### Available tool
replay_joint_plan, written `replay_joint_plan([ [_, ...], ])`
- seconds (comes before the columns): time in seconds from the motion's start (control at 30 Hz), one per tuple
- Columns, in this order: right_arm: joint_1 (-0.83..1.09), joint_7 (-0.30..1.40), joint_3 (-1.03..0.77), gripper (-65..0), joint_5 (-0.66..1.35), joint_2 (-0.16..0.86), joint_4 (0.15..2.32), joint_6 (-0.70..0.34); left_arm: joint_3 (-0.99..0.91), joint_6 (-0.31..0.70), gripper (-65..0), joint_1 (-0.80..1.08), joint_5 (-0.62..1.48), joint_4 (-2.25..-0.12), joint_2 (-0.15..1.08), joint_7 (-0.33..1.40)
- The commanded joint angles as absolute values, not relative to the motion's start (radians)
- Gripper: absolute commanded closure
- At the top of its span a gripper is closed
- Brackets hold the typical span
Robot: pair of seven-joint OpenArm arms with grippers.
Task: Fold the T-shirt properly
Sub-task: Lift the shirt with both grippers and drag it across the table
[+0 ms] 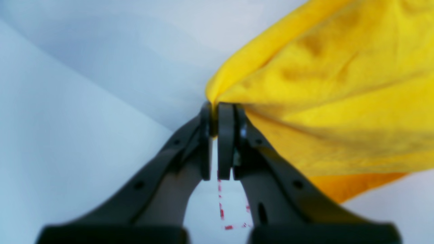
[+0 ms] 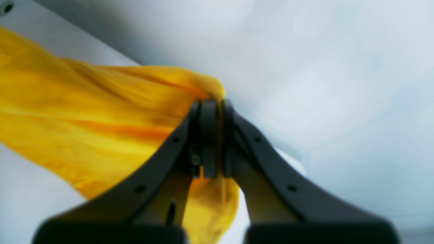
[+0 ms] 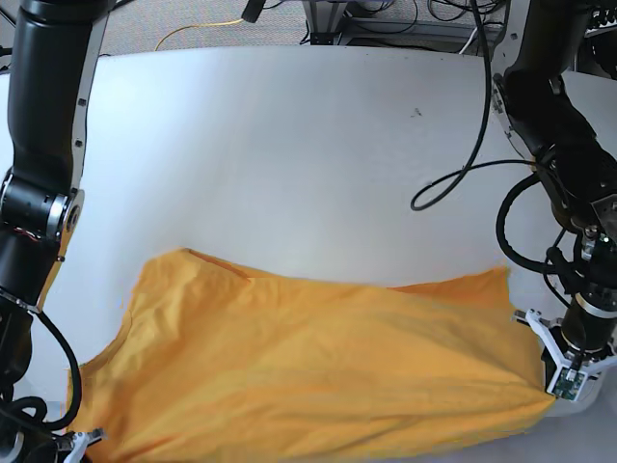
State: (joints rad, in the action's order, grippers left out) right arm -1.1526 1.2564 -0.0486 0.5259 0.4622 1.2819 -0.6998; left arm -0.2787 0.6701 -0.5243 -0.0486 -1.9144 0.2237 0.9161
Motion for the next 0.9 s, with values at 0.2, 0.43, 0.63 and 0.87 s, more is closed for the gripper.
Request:
replay_joint_plan([
  [0.2,-0.955,1.271,-0.182,0.0,0.705,0.545,1.293,-0.698,-0.283,0.667,0.0,-0.352,-0.042,-1.936,0.229,0.897],
  [0.43,-0.7,1.276,-0.314,0.0,0.816,0.549,1.293,-0.698,-0.285,0.667,0.0,-0.16,-0.039,-1.956,0.223,0.895],
  [0.63,-0.513,1.279,-0.39,0.0,0.894,0.545,1.297,-0.698,-0.292,0.667,0.0,-0.012,-0.041,-1.979,0.168,0.894],
  [0.87,-0.318,1.279,-0.424,0.0,0.992,0.544,1.405,-0.698,-0.314,0.67,0.0,0.139,-0.039,-1.985,0.14,0.894],
])
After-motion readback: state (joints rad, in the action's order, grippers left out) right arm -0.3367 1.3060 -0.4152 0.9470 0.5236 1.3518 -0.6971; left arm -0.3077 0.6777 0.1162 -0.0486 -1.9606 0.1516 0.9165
